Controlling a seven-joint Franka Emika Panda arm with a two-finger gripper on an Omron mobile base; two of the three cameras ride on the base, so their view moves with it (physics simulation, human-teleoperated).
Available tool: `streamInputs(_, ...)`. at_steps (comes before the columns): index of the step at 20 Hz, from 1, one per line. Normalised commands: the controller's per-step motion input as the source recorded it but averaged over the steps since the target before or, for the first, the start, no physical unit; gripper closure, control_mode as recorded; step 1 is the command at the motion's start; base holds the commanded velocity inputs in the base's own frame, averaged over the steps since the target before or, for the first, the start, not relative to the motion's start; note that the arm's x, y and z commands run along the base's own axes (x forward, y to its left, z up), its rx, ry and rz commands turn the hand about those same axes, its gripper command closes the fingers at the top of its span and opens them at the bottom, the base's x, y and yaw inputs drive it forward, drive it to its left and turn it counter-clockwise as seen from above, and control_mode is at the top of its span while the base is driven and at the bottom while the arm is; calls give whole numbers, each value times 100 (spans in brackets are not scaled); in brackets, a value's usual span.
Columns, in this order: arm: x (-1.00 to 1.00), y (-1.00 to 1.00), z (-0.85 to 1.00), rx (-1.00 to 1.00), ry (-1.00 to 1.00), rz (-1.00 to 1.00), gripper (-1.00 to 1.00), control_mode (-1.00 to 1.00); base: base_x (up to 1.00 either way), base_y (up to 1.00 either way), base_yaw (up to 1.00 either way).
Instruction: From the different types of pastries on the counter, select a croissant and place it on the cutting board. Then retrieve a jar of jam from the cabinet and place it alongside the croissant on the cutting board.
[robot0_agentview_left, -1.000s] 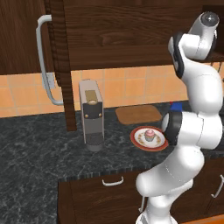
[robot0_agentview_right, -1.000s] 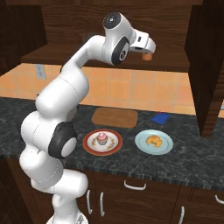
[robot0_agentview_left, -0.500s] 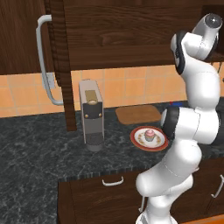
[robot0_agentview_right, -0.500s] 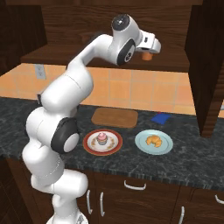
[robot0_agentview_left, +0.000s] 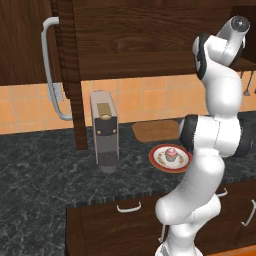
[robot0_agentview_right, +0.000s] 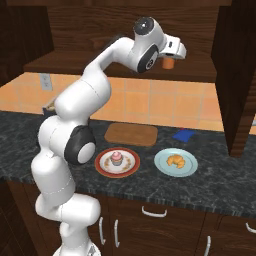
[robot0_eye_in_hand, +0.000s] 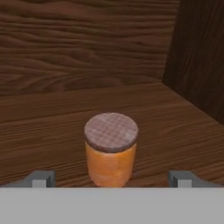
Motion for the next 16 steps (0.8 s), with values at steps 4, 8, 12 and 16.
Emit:
streamInputs(4,23,-12,-4,0,0,2,-100,-100,0,0,0)
streamInputs(8,18,0,-8,0,0,0,-100,-100,0,0,0)
streamInputs(12,20,0,-9,0,0,0,-100,-100,0,0,0)
streamInputs(16,27,0,-15,0,0,0,-100,-100,0,0,0)
